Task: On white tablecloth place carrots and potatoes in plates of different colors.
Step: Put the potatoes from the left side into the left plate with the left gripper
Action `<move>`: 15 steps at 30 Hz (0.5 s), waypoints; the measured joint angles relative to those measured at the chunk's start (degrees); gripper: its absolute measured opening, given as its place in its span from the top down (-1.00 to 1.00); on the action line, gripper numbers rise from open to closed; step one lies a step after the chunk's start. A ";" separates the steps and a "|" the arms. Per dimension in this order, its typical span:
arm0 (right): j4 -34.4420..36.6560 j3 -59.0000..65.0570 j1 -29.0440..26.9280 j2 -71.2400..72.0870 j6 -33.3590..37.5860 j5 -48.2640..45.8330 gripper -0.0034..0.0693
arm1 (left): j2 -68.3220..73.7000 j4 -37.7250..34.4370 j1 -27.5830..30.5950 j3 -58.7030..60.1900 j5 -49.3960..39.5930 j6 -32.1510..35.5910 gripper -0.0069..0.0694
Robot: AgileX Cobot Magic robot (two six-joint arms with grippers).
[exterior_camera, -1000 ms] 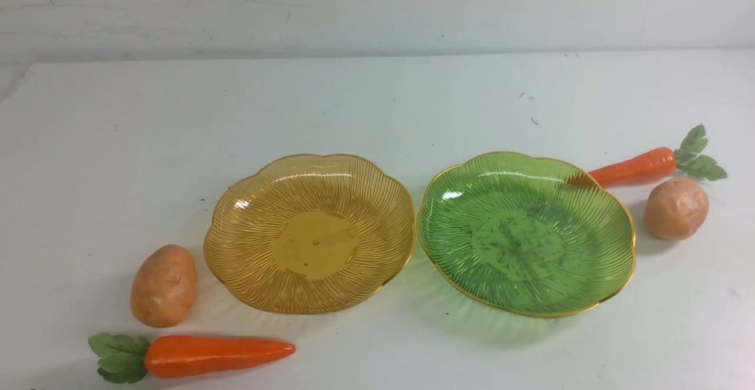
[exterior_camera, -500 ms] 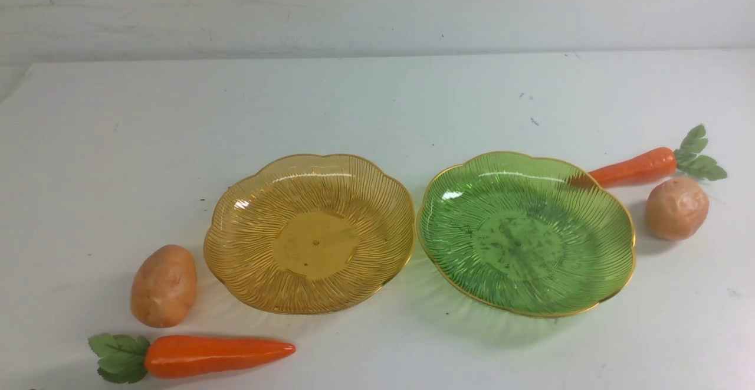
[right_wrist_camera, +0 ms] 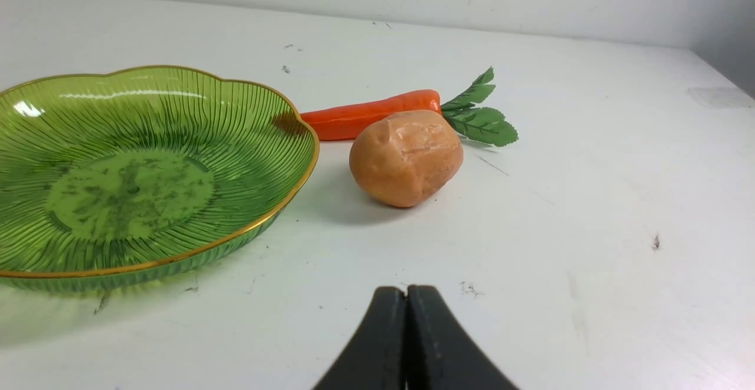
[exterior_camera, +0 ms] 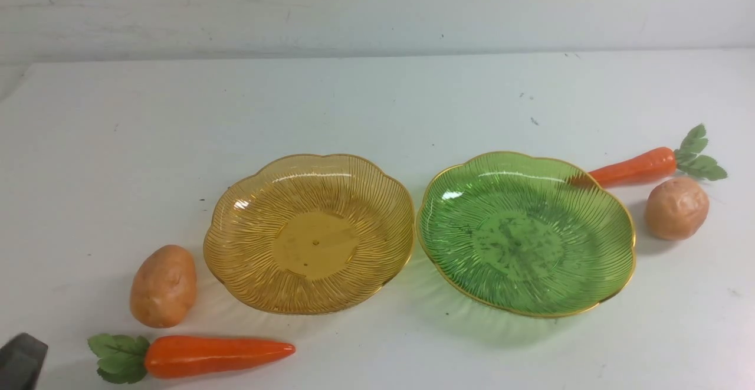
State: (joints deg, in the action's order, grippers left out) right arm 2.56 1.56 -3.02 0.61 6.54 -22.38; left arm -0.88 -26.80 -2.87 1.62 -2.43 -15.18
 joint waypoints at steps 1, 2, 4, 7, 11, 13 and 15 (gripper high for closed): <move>-0.40 0.00 0.00 0.00 0.00 0.00 0.95 | 0.00 -2.90 0.00 0.00 3.53 -0.42 0.83; -0.88 0.00 0.00 0.00 0.00 0.00 0.95 | 0.00 -4.62 0.00 0.00 5.98 -0.61 0.83; -1.82 0.00 0.00 0.00 0.00 0.00 0.95 | 0.00 -8.24 0.00 0.00 12.22 -0.94 0.83; -2.11 0.00 0.00 0.00 0.00 0.06 0.95 | 0.00 -9.93 0.00 -1.75 13.31 -1.07 0.83; 3.79 0.07 0.00 0.00 -2.17 3.65 0.95 | 1.05 -6.21 0.00 -12.91 1.71 2.86 0.83; 10.58 0.07 0.00 0.00 -4.68 7.68 0.95 | 5.71 -2.93 0.00 -20.62 -6.86 6.87 0.83; 18.68 0.07 0.00 0.00 -7.99 11.92 0.95 | 13.67 0.46 0.00 -29.24 -19.13 10.27 0.83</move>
State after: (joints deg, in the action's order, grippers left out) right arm 21.24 1.63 -3.02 0.61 -1.45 -10.46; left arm 12.80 -26.34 -2.87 -27.63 -21.56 -4.91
